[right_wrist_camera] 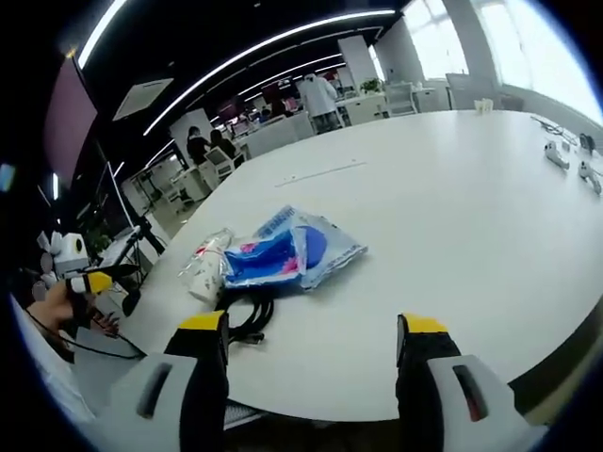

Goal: Arrange the tabletop items into an orderly group along one side of the table until the central work area is clear of visible clutter.

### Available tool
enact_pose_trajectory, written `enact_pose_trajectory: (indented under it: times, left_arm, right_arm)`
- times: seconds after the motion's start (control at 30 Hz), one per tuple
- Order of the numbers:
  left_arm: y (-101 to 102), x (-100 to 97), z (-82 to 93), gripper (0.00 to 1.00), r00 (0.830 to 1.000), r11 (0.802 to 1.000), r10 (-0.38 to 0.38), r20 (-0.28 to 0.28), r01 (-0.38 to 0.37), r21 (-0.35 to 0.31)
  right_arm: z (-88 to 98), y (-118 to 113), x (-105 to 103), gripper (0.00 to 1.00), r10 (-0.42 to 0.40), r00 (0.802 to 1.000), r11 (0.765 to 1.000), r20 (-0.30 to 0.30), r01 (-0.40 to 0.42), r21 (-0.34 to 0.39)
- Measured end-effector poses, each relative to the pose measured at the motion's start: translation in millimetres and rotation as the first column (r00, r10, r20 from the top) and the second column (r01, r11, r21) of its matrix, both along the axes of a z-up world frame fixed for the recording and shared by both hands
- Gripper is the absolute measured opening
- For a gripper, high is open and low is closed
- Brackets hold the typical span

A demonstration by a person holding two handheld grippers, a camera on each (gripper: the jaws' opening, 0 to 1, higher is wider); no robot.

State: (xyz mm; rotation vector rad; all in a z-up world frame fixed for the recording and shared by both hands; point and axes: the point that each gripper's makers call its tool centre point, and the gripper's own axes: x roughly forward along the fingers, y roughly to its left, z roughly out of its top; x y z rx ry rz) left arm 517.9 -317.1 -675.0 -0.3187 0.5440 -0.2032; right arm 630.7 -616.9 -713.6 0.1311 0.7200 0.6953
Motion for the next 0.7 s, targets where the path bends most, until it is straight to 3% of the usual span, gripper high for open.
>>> enact_pose_trajectory:
  times: [0.27,0.33,0.4,0.47,0.6,0.7]
  left_arm:
    - [-9,2.2,-7.1,0.89,0.999,0.999,-0.042,-0.006,0.043,0.014]
    - [-8,5.2,-8.3,0.89,1.000,0.999,-0.028,-0.009,0.029,0.016]
    - [-8,7.1,-3.6,0.89,1.000,1.000,0.018,-0.005,-0.018,-0.007]
    - [-10,10.4,0.0,0.89,1.000,1.000,0.019,0.010,-0.019,-0.017]
    - [-4,18.1,-7.3,0.88,0.999,0.999,0.041,-0.026,-0.041,0.013]
    - [1,22.5,-4.0,0.88,0.997,0.997,0.073,-0.017,-0.073,-0.010]
  right_arm:
    - [15.7,5,-2,0.69,0.005,0.999,1.000,0.041,-0.006,0.013]
    - [12.9,5,1,0.69,0.018,0.999,1.000,0.038,-0.019,0.012]
    - [5.6,5,2,0.69,0.038,0.999,0.999,-0.007,-0.038,0.001]
    - [7.9,7,8,0.69,0.044,0.999,0.999,0.007,-0.044,0.006]
    - [8.8,16,20,0.69,0.053,0.999,0.998,0.000,-0.053,0.038]
    - [7.6,21,24,0.68,0.060,0.998,0.997,-0.003,-0.060,0.052]
